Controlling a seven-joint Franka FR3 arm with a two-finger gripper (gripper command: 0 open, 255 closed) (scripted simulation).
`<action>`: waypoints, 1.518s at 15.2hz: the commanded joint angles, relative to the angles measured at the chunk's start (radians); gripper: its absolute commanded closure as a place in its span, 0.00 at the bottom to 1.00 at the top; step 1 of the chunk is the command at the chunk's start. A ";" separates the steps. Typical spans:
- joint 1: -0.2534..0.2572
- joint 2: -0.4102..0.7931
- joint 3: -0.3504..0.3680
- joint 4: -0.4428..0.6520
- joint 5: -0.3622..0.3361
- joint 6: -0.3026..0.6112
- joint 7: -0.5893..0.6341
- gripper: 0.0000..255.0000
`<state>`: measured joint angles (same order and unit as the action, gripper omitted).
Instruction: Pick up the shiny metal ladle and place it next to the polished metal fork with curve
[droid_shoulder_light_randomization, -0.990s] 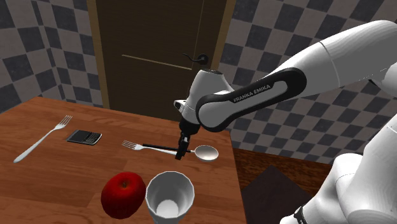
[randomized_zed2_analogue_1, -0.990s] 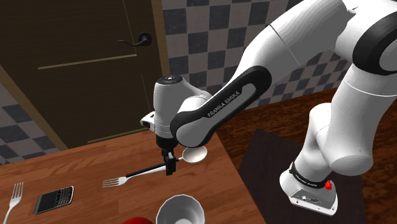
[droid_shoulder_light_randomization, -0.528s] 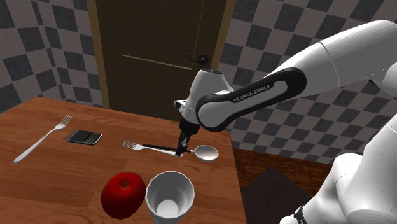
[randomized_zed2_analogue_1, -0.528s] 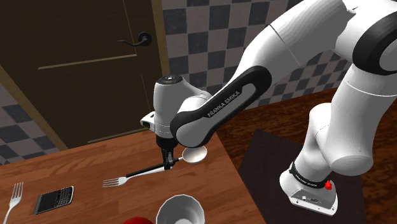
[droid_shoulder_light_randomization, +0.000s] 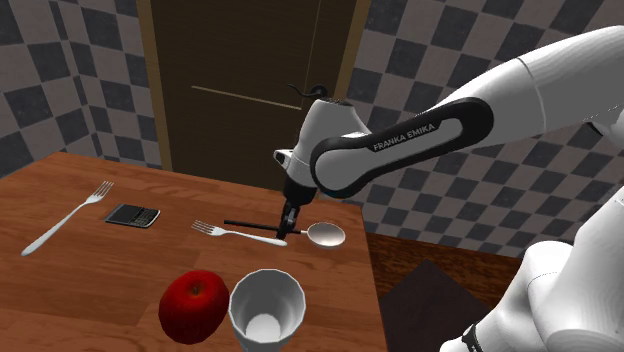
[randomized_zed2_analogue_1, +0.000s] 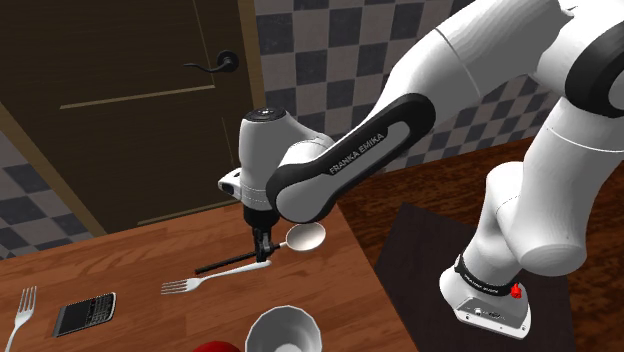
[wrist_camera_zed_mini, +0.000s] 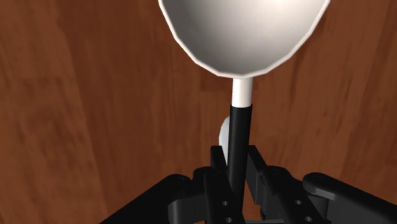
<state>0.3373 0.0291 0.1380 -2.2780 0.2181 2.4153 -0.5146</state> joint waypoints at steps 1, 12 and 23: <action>-0.001 -0.019 -0.001 0.009 -0.002 -0.027 0.004 1.00; -0.005 -0.094 -0.005 0.080 -0.016 -0.173 0.028 1.00; 0.010 0.161 0.005 0.448 -0.076 -0.281 0.097 1.00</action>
<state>0.3448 0.1464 0.1426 -1.8837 0.1507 2.1448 -0.4247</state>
